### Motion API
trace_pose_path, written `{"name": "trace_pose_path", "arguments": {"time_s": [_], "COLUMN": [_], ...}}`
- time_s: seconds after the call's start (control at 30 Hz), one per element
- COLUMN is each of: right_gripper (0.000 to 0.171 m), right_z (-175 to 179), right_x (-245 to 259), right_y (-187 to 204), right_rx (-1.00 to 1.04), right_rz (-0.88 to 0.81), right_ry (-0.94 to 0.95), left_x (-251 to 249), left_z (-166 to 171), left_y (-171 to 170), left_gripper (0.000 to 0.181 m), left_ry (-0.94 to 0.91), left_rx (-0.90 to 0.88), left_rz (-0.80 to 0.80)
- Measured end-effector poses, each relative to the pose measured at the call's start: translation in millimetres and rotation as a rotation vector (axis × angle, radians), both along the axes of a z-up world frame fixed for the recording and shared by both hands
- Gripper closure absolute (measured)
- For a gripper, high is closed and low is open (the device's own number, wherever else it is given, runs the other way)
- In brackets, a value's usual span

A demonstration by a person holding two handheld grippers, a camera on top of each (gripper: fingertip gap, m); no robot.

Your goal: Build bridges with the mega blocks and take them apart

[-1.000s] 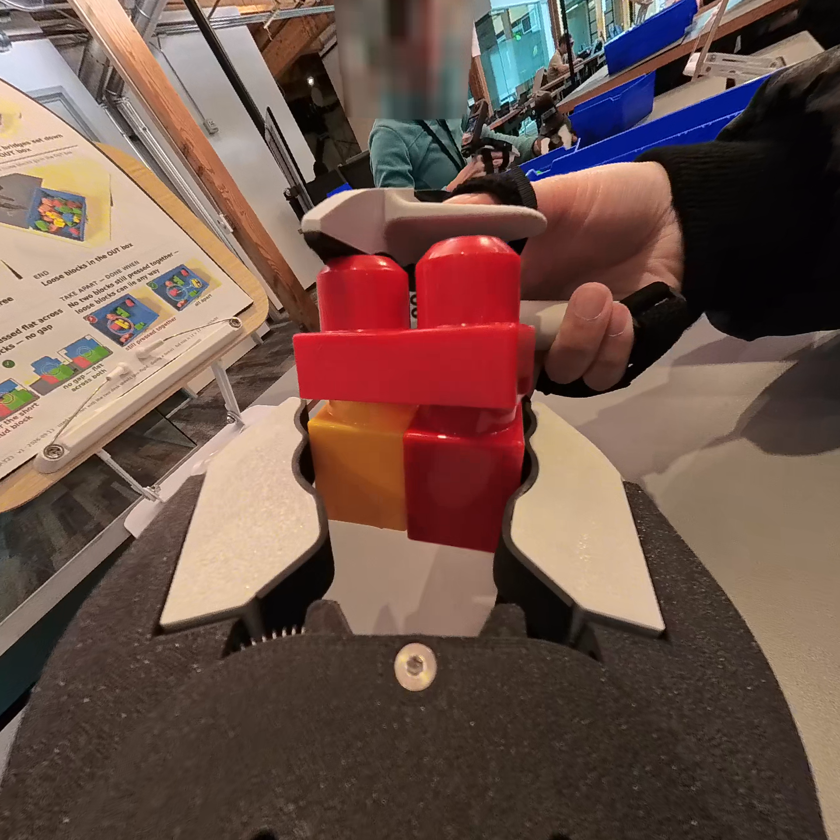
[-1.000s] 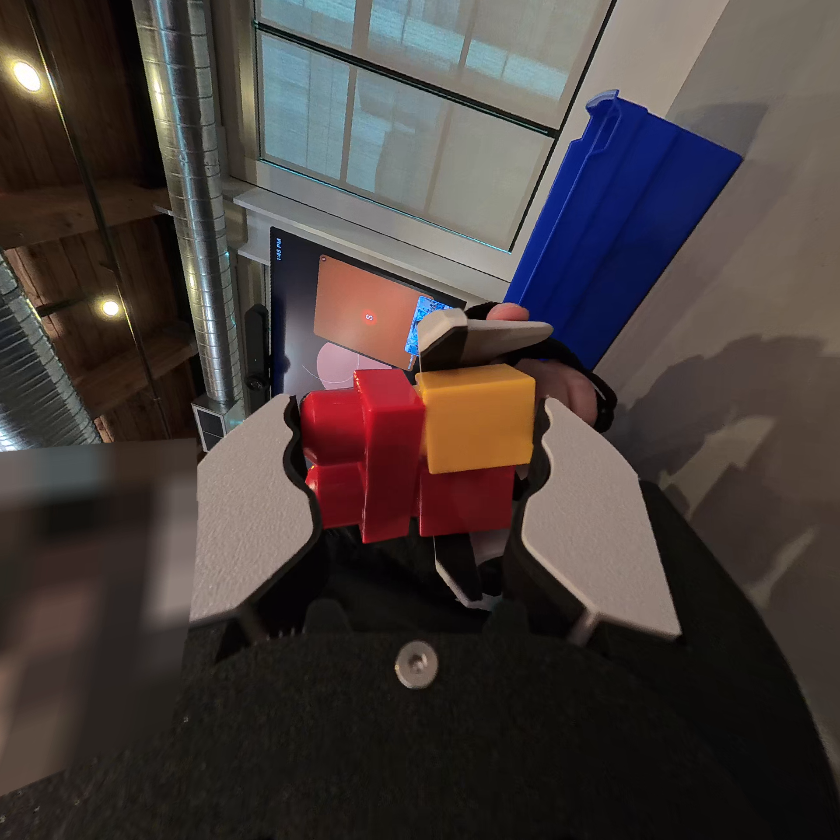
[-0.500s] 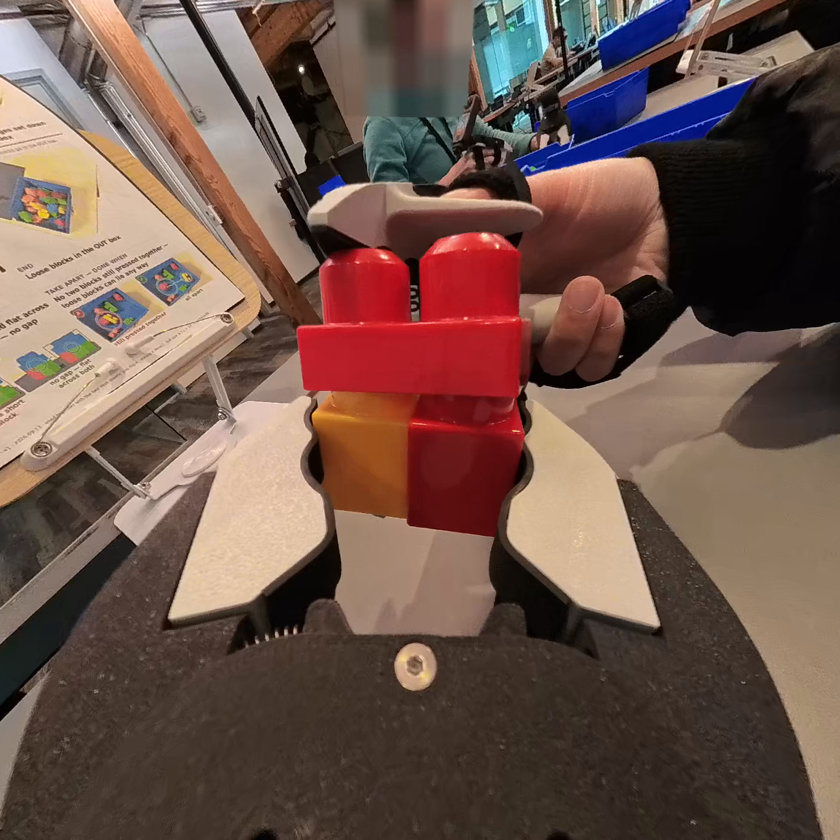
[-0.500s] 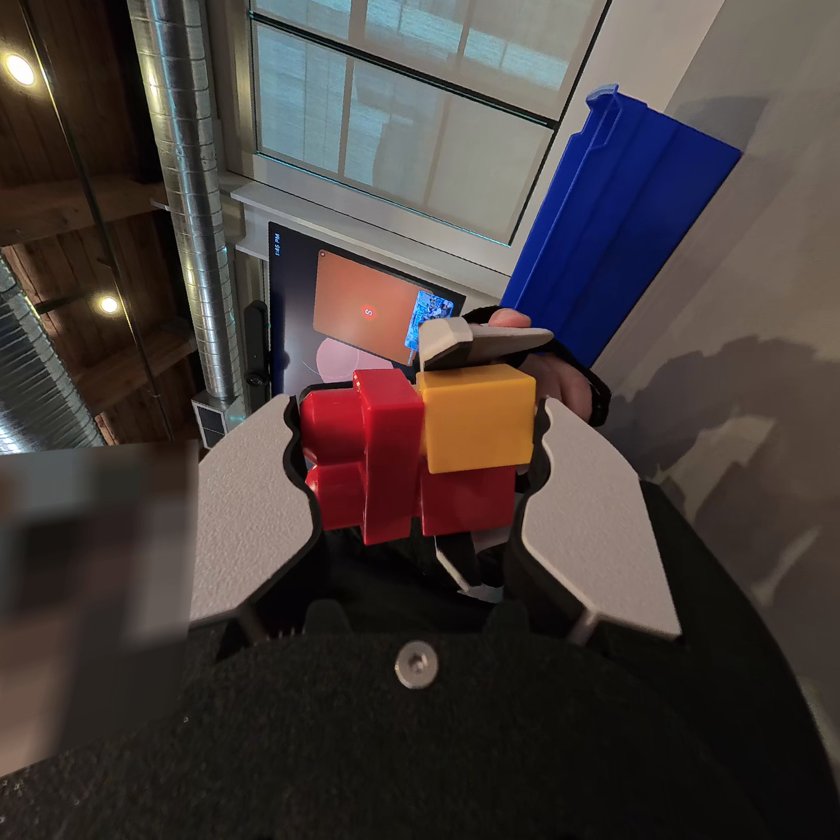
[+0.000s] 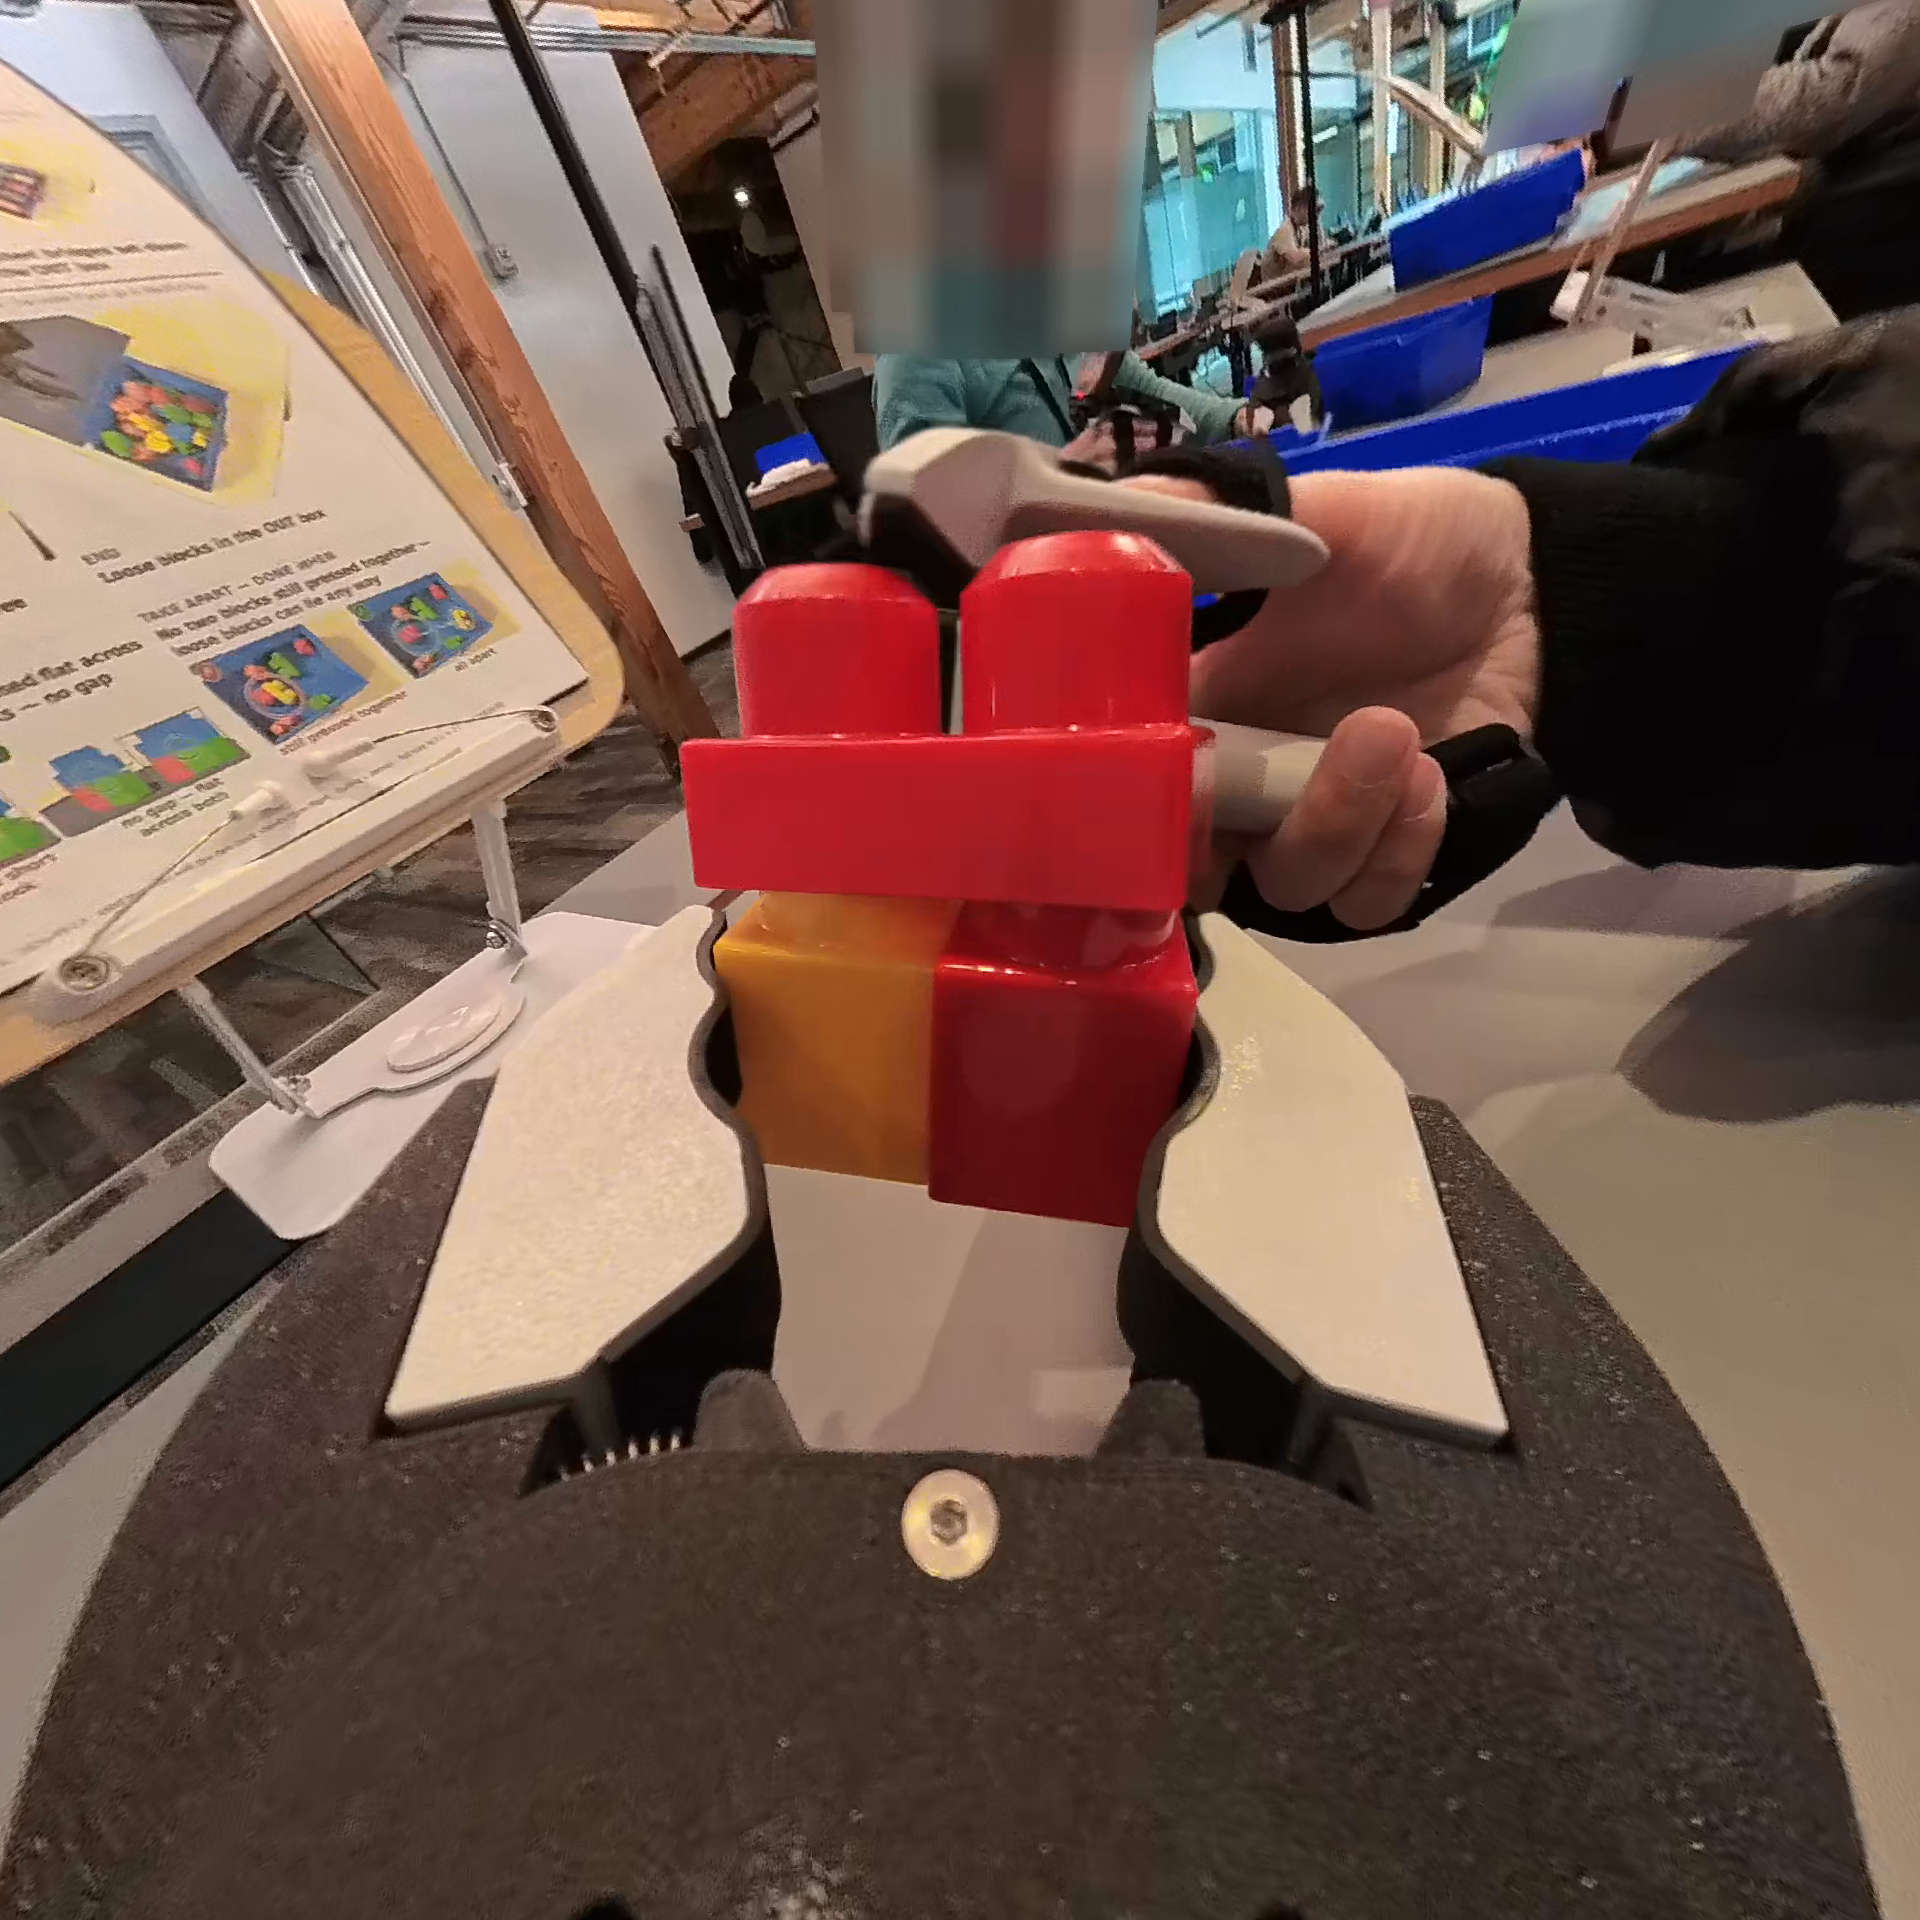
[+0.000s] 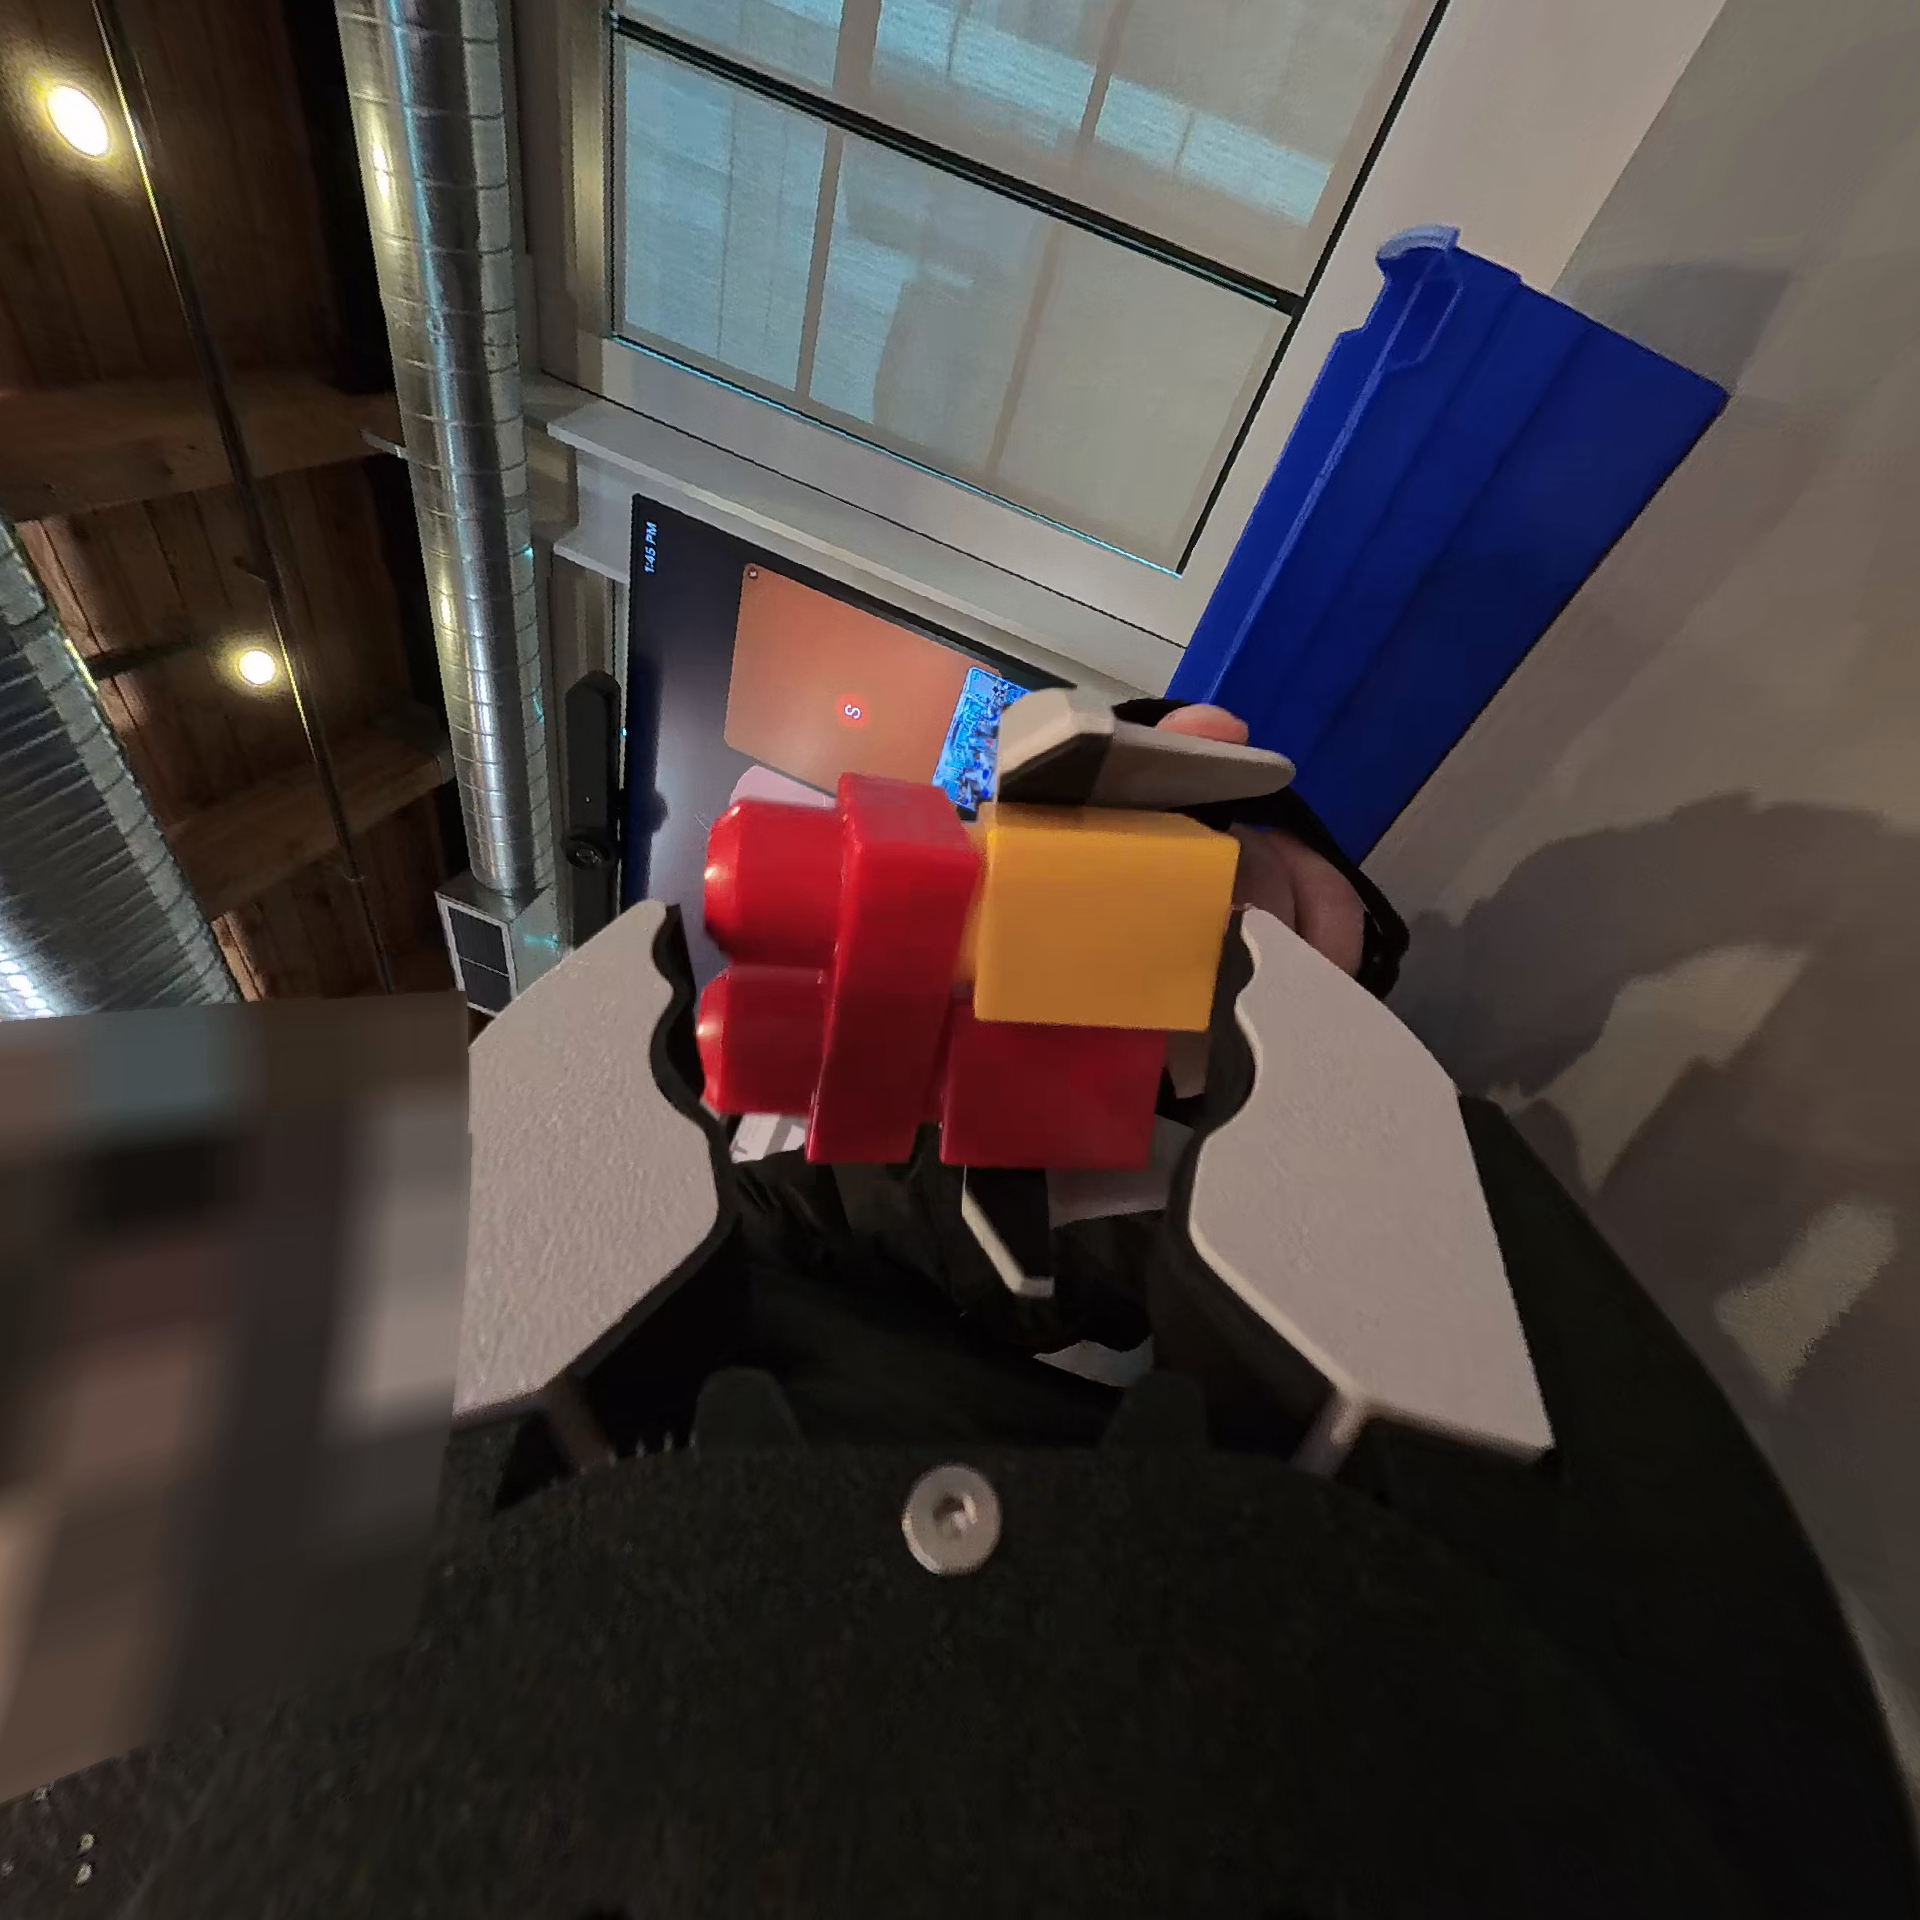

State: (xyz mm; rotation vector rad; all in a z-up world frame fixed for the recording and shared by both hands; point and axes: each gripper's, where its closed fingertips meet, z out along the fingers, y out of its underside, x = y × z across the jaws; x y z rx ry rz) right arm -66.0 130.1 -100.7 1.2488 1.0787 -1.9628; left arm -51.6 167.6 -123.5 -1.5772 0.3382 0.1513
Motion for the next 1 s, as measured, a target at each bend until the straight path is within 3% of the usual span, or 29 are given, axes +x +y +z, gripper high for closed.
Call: {"name": "trace_pose_path", "arguments": {"time_s": [0.17, 0.3, 0.43, 0.6, 0.73, 1.0], "right_gripper": [0.083, 0.088, 0.088, 0.095, 0.090, 0.088], "right_z": [3.0, 14.4, 21.3, 34.3, 16.9, 7.6], "right_x": [-1.5, 4.1, 13.7, 32.1, 30.2, 35.1], "right_y": [11.4, 23.6, 35.2, 25.0, 20.7, 2.4], "right_rx": [0.133, 0.446, 0.792, 0.936, 1.165, 1.233], "right_rz": [-0.068, -0.136, -0.229, -0.277, -0.309, -0.337], "right_ry": [0.097, 0.379, 0.687, 0.982, 1.074, 1.168], "left_x": [-8.7, -12.0, -10.7, -1.2, 6.8, 20.7], "left_z": [7.4, 16.3, 24.2, 23.3, 17.4, 25.4], "left_y": [-6.0, -13.3, -23.5, -31.1, -30.5, -40.2], "left_gripper": [0.100, 0.100, 0.100, 0.100, 0.100, 0.100], "left_ry": [-0.200, -0.433, -0.531, -0.603, -0.663, -0.801], "left_rx": [0.010, 0.015, 0.007, -0.059, -0.115, -0.129], "left_rz": [-0.057, -0.180, -0.290, -0.409, -0.473, -0.654]}}
